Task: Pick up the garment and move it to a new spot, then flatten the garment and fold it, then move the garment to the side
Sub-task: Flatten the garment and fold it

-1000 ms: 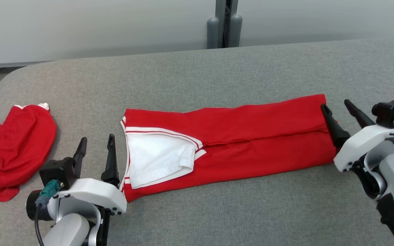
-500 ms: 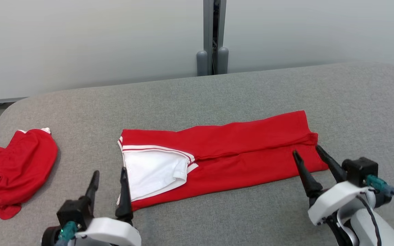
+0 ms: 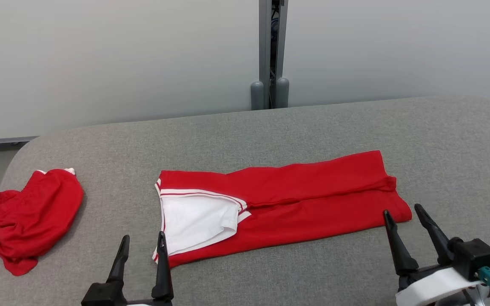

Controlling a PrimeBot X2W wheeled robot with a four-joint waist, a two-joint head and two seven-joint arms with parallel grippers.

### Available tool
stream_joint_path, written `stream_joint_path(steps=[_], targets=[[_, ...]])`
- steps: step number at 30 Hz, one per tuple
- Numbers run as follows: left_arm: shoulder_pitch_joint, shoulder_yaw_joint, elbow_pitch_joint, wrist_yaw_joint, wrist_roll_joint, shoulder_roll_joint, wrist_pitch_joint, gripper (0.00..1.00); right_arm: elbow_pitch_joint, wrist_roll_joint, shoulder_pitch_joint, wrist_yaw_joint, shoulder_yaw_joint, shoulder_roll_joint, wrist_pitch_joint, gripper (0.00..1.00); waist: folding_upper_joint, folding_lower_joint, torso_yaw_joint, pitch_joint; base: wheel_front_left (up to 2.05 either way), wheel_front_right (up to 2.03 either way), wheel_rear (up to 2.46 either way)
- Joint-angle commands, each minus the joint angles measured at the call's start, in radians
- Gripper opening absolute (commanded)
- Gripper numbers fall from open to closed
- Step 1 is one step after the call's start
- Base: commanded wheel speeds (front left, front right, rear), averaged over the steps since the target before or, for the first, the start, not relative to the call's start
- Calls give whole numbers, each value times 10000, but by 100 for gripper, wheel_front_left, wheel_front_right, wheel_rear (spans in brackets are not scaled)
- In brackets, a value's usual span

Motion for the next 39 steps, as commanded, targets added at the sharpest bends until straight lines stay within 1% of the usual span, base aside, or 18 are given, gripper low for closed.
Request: stream_joint_path(steps=[1,5,8,12,16,22,26,30,36,39], targets=[[123,179,-8,-108,153,-39,-41,100,-280,-161,214,-3,-158,-10,-18,100,0,0,29,-41,0,0,0],[391,697,-74,-585,633,-340,-42,100,-1076,-436,847,-3,-614,222,-15,100,0,0,59,-129,0,0,0],[504,1045,-5,-919,892,-476,-42,100,-1299,-555,1072,-3,-632,324,-17,100,0,0,36,-177,0,0,0],[572,1365,100,-1248,1148,-666,-42,100,-1365,-607,1214,-3,-559,390,-17,100,0,0,-1,-206,0,0,0],[611,1548,225,-1485,1316,-751,-42,100,-1332,-551,1208,-3,-473,384,-17,100,0,0,-19,-195,0,0,0],[580,1652,322,-1612,1457,-829,-42,100,-1152,-353,1200,-3,-356,360,-16,100,0,0,13,-138,0,0,0],[500,1617,389,-1692,1509,-856,-43,100,-489,162,965,-3,-323,407,-13,100,0,0,118,-46,0,0,0],[362,1437,421,-1723,1466,-854,-43,100,558,770,548,-3,-300,419,-13,100,0,0,241,71,0,0,0],[195,1188,423,-1675,1510,-855,-41,100,2216,1529,-655,-3,-536,216,-13,100,0,0,436,375,0,0,0],[47,1116,467,-1721,1571,-853,-43,100,3142,1765,-1488,-1,-725,95,48,100,0,0,488,621,0,0,0]])
